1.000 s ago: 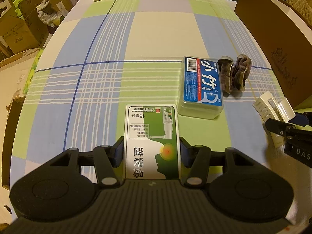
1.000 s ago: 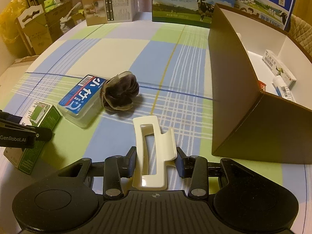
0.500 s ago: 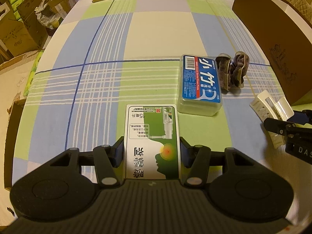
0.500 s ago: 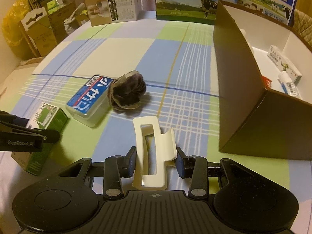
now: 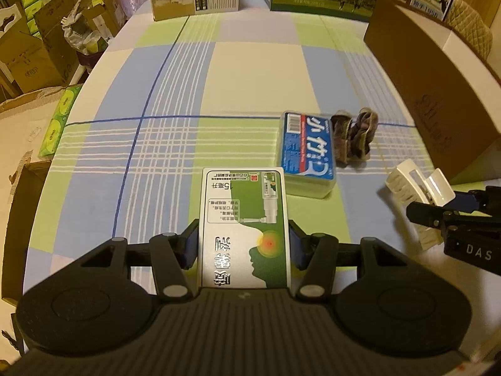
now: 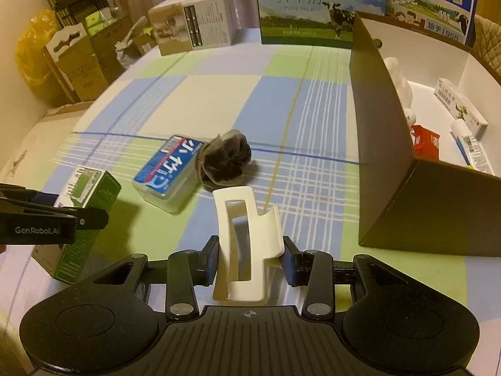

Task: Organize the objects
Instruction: 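Close right tool on white plastic clip while left tool holds medicine box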

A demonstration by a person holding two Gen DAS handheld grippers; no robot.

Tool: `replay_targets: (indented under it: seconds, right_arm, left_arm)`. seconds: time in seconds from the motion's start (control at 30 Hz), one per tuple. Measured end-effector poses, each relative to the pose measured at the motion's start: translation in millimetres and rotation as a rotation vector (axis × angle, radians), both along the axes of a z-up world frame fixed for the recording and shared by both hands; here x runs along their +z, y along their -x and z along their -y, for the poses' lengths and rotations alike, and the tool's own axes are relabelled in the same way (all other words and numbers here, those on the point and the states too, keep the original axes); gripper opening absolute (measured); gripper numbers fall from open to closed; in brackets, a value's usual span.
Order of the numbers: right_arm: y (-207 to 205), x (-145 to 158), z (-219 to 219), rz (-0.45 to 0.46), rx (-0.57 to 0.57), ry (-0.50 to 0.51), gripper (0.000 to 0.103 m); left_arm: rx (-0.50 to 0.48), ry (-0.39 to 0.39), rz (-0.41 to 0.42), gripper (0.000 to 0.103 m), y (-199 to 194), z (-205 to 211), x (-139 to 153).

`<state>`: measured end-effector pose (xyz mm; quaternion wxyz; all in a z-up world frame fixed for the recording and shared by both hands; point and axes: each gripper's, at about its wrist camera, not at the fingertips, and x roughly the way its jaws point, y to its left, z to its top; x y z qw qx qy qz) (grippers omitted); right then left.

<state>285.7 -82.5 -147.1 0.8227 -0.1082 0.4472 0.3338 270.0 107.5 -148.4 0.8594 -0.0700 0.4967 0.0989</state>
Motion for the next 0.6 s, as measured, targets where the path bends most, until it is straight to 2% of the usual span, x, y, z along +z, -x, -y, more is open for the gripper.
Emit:
replay_targets:
  seconds: [0.47, 0.6]
  right_arm:
    - [6.1, 36.3, 20.7, 0.016, 0.001, -0.09, 0.037]
    - [3.8, 54.5, 35.8, 0.027, -0.026, -0.13, 0.037]
  left_arm:
    - [-0.023, -0.002, 0.106, 0.051, 1.1, 28.4, 40.0]
    - [-0.034, 0.039, 0.138, 0.051, -3.3, 45.9, 53.8]
